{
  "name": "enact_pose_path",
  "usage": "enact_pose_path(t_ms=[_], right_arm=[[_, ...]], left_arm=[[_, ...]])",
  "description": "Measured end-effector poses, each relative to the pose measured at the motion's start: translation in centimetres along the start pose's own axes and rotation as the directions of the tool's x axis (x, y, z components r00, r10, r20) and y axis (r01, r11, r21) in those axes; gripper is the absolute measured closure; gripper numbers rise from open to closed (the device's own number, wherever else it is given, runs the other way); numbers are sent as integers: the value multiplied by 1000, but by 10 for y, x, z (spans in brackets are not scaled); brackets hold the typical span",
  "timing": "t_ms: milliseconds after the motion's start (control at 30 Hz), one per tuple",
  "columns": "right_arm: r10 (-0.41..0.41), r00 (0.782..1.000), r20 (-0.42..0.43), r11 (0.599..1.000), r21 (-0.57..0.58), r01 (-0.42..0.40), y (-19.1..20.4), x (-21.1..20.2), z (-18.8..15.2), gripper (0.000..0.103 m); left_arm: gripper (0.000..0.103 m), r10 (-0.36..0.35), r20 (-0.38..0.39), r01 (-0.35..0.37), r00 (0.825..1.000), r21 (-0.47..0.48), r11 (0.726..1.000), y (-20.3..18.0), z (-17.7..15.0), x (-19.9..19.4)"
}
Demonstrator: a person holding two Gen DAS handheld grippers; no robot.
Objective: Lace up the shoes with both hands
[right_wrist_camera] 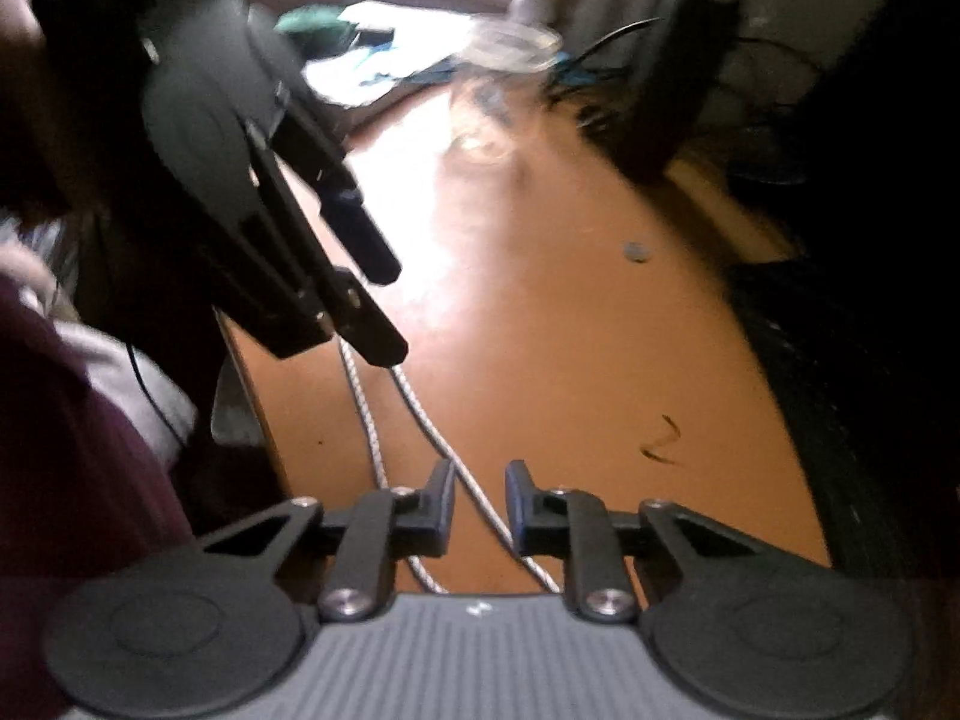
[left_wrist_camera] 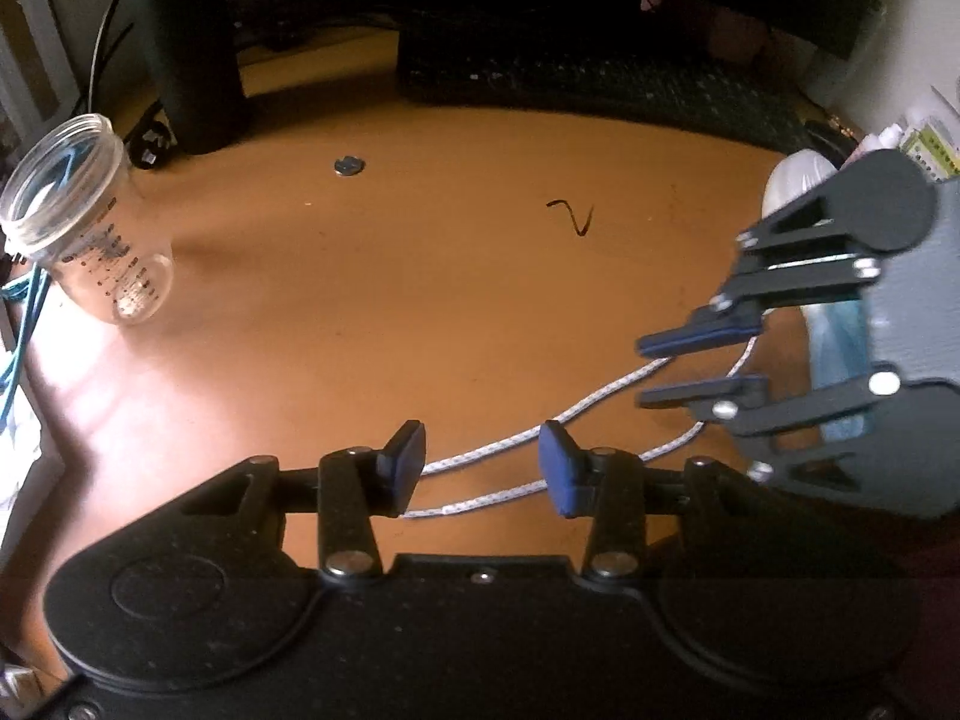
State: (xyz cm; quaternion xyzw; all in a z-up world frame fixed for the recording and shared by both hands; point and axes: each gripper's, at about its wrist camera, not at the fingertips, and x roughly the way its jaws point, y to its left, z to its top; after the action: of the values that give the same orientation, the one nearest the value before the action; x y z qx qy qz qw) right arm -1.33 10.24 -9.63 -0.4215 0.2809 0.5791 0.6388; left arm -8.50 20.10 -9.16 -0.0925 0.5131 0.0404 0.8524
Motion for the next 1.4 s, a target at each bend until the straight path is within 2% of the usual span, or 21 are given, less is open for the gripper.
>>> enact_pose_path(t_ms=[167, 300, 333, 400, 467, 567, 600, 700, 767, 867, 933, 1100, 1167, 1233, 1400], right_arm=[[30, 997, -70, 999, -20, -32, -1, 26, 9, 87], [67, 993, -95, 998, 15, -66, -10, 33, 6, 88], [87, 991, -98, 996, 40, -84, -14, 34, 6, 97], [100, 989, -106, 994, 64, -93, -17, 34, 4, 100], [61, 992, -108, 996, 74, -53, -22, 30, 0, 101], [-53, 996, -70, 976, 209, 67, -56, -2, -15, 101], [-85, 995, -61, 960, 262, 98, -68, -16, -21, 101], [-178, 984, -14, 876, 453, 164, -100, -80, -51, 101], [-234, 972, -5, 805, 560, 196, -106, -125, -79, 101], [-254, 966, -36, 711, 670, 212, -96, -162, -119, 101], [-229, 972, -58, 649, 735, 197, -78, -171, -150, 101], [-207, 976, -66, 607, 774, 181, -59, -155, -167, 98], [-205, 977, -53, 549, 820, 160, -61, -158, -174, 88], [-210, 978, -15, 509, 852, 122, -59, -169, -180, 79], [-282, 959, 5, 416, 902, 118, -71, -200, -197, 74]], left_arm=[[62, -23, -7, 23, 1000, -20, 1000, 9, -1, -2], [62, -39, 0, 39, 999, -20, 999, 11, 4, -1], [62, -41, 2, 41, 999, -20, 999, 11, 6, 0], [62, -44, 13, 44, 999, -23, 999, 10, 13, 1], [62, -52, 21, 52, 998, -23, 998, 9, 18, 1], [62, -84, 41, 85, 996, -15, 996, 1, 31, 0], [62, -98, 44, 98, 994, -12, 995, -3, 35, 1], [61, -156, 57, 155, 986, 23, 988, -23, 48, 5], [60, -184, 60, 181, 981, 59, 982, -38, 55, 7], [60, -216, 55, 211, 975, 89, 973, -56, 61, 12], [60, -246, 44, 240, 968, 120, 963, -73, 66, 17], [60, -294, 30, 283, 955, 200, 938, -107, 81, 19], [60, -304, 37, 289, 952, 219, 932, -116, 86, 16], [60, -307, 44, 290, 951, 226, 930, -121, 89, 14], [60, -294, 45, 276, 955, 231, 933, -121, 88, 14]])
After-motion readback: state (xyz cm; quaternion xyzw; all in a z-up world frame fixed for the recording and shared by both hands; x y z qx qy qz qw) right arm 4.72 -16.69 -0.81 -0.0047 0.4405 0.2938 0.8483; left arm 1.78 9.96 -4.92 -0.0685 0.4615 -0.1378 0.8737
